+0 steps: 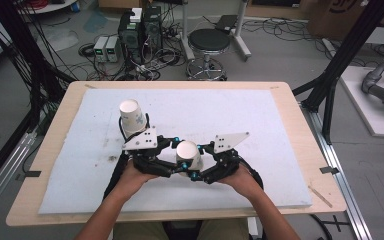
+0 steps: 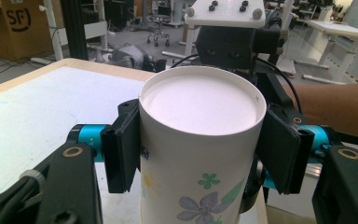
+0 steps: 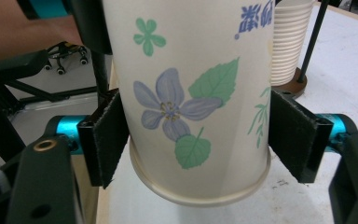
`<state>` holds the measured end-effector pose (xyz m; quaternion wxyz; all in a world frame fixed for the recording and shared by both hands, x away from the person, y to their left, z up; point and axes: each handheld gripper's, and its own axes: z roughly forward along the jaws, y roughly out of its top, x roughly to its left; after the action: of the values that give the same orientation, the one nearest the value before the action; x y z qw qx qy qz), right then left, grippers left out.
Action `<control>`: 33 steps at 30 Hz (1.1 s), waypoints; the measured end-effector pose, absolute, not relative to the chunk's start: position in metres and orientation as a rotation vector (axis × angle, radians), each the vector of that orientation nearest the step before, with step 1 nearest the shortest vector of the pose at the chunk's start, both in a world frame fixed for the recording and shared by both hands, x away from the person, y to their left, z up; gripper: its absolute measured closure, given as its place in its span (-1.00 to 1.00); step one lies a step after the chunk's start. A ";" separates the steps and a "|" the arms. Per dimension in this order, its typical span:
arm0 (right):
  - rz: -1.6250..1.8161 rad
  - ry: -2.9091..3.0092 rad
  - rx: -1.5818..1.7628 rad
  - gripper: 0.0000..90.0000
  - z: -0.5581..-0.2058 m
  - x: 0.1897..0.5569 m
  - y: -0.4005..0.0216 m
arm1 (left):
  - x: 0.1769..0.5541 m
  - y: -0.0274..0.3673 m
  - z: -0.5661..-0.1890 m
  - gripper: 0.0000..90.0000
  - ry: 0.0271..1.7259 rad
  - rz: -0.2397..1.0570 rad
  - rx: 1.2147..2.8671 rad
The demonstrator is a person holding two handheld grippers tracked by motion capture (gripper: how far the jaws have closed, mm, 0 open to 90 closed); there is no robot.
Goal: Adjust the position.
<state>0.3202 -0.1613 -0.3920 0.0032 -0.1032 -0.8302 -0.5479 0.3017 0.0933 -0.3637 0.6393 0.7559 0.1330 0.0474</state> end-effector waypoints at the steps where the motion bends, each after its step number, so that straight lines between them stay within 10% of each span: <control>1: -1.716 -2.604 -0.315 -0.37 -0.392 0.320 -0.161 | 0.302 0.094 -0.364 -0.19 0.303 0.106 1.724; 33: -1.448 -2.830 -0.228 -0.22 -0.379 0.323 -0.170 | 0.304 0.101 -0.360 -0.66 0.357 0.094 1.825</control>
<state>0.3225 -0.1702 -0.3795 -0.0228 -0.0715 -0.8877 -0.4543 0.3042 0.1014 -0.3602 0.5972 0.7861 0.1538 0.0403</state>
